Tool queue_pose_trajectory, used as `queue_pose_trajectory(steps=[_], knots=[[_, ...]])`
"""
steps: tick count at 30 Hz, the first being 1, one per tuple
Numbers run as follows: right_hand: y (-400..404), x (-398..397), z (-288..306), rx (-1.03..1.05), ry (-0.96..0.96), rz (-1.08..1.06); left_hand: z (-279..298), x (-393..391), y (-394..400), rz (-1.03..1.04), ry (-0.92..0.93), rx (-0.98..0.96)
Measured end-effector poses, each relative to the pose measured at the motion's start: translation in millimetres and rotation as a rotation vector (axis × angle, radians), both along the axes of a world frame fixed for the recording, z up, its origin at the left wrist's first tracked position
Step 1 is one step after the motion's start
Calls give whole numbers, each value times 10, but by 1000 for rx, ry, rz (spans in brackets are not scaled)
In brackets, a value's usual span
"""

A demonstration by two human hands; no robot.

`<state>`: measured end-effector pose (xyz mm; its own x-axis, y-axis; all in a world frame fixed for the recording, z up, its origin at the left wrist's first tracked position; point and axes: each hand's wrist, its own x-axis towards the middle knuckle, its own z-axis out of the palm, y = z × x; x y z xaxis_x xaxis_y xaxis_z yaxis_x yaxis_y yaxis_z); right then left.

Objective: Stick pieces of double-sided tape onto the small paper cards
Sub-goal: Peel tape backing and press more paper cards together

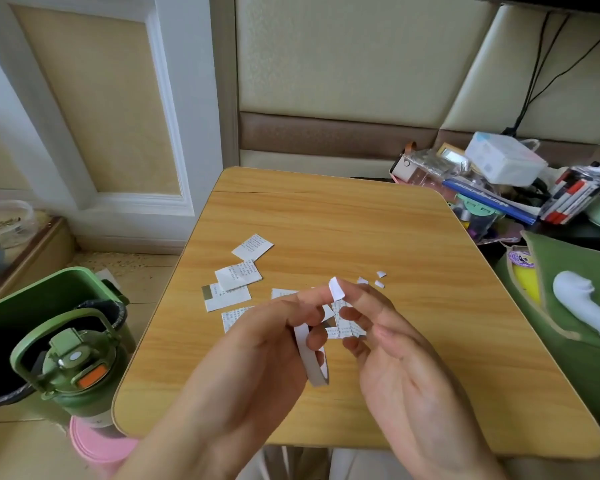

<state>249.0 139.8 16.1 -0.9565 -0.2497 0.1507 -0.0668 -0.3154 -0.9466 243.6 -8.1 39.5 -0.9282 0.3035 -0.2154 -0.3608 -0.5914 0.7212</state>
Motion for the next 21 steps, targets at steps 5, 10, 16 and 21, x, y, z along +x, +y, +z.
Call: queue_pose_trajectory(steps=[5, 10, 16, 21], knots=[[27, 19, 5, 157, 97, -43, 2, 33, -73, -68, -78, 143], [60, 11, 36, 412, 244, -142, 8, 35, -123, -131, -101, 202], [116, -33, 89, 625, 386, -210, 13, 23, -163, -165, -101, 192], [185, -81, 78, 793, 539, -257, 9, 21, -188, -178, -106, 189]])
